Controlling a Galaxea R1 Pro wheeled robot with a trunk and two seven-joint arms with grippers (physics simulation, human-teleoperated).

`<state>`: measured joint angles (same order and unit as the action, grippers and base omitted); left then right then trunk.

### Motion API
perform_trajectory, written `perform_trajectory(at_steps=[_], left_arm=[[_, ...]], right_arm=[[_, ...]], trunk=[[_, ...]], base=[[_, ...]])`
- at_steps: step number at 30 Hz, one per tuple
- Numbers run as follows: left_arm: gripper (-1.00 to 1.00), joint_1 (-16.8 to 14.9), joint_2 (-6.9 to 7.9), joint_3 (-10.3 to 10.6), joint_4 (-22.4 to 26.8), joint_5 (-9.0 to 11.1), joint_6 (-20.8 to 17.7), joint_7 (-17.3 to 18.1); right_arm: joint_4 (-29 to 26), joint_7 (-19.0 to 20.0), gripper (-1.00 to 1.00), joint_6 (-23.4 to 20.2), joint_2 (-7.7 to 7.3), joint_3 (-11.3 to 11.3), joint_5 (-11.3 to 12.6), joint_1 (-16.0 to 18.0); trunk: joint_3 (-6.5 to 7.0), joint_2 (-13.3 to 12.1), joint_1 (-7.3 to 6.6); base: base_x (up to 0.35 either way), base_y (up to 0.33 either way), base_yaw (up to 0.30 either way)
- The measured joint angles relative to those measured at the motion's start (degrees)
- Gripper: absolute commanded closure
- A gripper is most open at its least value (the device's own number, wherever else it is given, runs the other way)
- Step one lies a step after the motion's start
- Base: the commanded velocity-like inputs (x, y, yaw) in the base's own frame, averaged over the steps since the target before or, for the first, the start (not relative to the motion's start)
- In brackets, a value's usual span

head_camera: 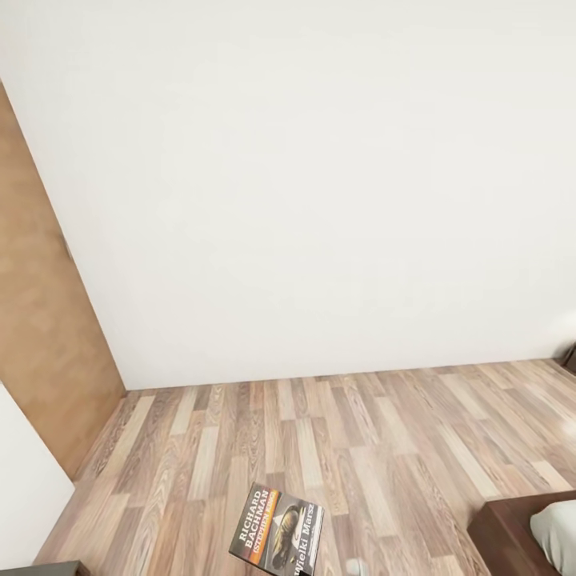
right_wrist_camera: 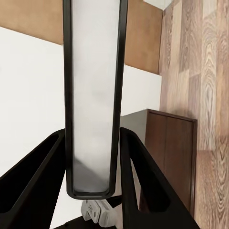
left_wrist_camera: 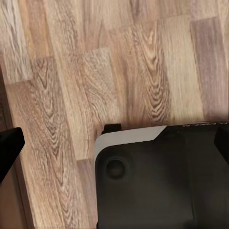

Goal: In the bedroom, move the book from the bed onto either nightstand, and place the two sandals side by side next to the bed.

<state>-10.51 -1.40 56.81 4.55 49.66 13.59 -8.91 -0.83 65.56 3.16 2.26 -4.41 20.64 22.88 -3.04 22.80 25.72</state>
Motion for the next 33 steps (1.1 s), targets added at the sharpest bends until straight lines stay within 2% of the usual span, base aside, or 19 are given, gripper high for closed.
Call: perform_trajectory(at_steps=[22,33], left_arm=[[-1.00,0.0,-0.04,0.0,0.0,0.0,0.0,0.0],[-1.00,0.0,-0.02,0.0,0.0,0.0,0.0,0.0]], right_arm=[[0.2,0.1,1.00,0.0,-0.07,0.0,0.0,0.0],[0.2,0.2,1.00,0.0,-0.08,0.0,0.0,0.0]], trunk=[[0.00,0.0,0.00],[0.00,0.0,0.00]], base=[[0.309,0.000,-0.003],[0.309,0.000,-0.191]])
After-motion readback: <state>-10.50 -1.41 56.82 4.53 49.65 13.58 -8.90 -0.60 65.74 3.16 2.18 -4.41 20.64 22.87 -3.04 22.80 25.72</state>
